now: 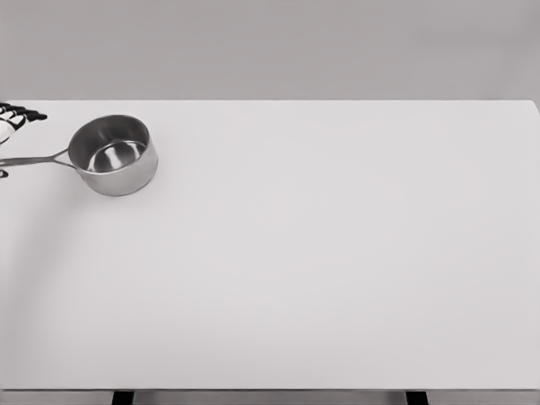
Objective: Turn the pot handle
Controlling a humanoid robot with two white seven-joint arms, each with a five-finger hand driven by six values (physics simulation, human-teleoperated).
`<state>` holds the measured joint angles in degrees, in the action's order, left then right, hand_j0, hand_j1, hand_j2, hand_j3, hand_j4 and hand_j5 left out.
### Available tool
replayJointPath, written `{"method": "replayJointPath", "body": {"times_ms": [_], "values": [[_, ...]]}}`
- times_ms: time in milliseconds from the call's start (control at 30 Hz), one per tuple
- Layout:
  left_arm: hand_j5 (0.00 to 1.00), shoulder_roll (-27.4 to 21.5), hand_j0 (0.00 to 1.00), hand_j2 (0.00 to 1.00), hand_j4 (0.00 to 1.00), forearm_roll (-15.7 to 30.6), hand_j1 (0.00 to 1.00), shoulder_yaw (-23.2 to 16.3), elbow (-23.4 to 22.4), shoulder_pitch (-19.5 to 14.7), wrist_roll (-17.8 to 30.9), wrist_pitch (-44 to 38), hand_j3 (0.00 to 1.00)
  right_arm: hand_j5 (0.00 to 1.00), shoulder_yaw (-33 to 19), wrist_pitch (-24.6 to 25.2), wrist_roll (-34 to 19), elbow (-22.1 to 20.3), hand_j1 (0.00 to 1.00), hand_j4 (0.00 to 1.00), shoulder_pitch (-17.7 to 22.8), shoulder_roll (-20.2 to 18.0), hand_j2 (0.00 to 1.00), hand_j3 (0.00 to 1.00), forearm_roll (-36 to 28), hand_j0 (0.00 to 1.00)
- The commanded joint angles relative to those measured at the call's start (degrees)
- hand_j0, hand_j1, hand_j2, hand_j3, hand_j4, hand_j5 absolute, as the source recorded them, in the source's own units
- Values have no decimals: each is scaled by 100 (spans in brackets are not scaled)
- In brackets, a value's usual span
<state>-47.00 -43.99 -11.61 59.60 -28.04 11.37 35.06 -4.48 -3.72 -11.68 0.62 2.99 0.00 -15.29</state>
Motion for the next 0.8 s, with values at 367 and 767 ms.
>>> {"method": "replayJointPath", "body": {"times_ms": [367, 767], "values": [[100, 139, 100, 100, 100, 22, 100, -8, -353, -193, -3, -6, 100, 100, 0, 2, -1, 0, 100, 100, -9, 0, 100, 100, 0, 100], [100, 262, 100, 100, 100, 22, 100, -8, -643, -352, -3, -6, 100, 100, 0, 2, -1, 0, 100, 100, -9, 0, 100, 100, 0, 100]]}}
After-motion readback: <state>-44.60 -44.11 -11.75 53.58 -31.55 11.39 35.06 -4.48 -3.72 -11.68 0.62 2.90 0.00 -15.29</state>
